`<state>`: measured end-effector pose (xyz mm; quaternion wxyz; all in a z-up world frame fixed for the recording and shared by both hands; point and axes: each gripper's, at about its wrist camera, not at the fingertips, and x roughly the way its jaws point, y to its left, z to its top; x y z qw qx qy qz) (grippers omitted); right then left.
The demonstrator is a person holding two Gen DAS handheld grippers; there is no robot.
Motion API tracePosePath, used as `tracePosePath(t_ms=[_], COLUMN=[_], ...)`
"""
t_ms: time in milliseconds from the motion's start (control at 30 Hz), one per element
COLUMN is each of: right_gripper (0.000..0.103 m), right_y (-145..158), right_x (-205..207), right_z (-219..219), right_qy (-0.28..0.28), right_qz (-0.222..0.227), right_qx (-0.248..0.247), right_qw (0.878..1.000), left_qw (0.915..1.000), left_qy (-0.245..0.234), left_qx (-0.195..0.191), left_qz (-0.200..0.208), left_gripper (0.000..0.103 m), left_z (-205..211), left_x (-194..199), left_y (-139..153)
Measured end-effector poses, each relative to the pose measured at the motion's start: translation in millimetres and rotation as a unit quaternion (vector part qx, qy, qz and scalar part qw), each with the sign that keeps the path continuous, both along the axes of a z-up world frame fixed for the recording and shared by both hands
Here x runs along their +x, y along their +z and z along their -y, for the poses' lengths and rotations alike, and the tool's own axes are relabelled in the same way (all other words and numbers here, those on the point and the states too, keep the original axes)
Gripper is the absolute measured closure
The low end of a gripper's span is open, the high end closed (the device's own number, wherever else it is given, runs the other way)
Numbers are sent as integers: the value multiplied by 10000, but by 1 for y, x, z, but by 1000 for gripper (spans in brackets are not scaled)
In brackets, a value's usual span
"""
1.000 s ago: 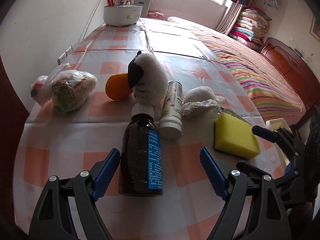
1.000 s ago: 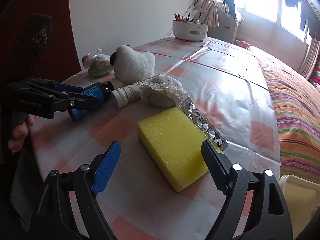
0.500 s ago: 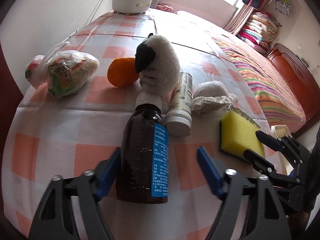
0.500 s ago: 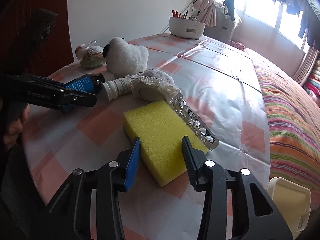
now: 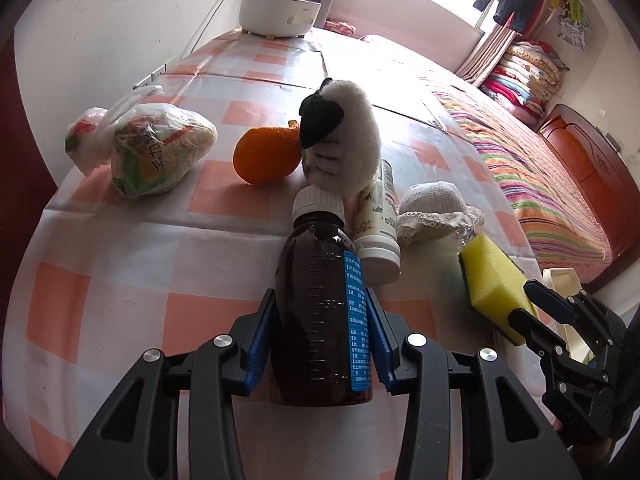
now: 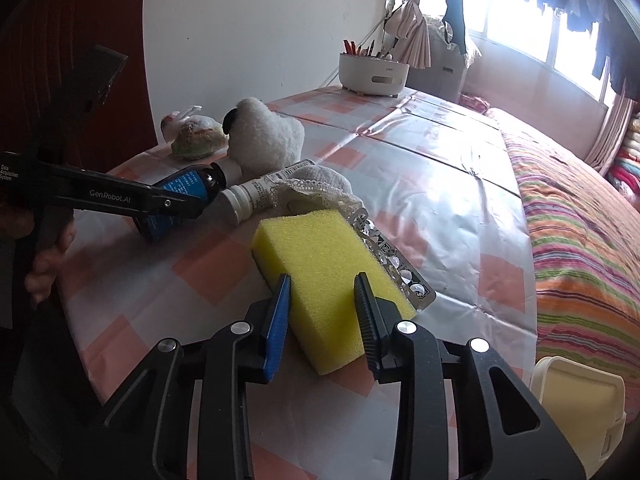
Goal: Collect trash
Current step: 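Carry the bottle and sponge over the cream bin with both grippers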
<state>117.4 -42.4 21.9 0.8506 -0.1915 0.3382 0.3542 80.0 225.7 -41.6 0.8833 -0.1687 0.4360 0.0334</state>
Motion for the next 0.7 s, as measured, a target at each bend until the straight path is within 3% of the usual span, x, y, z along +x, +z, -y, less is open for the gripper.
tracePosePath(t_ms=[267, 700], right_gripper=[72, 72], right_y=[6, 15], right_x=[-3, 5], right_z=[7, 35], right_qy=[-27, -402], right_qz=[65, 151], right_qx=[172, 385], right_qw=[9998, 9983], left_qw=[9995, 9983], left_qy=[-96, -313], left_qx=[-15, -96], left_qz=[312, 481], left_gripper=[62, 62], left_z=[6, 28], left_x=[-8, -3], left_y=[16, 27])
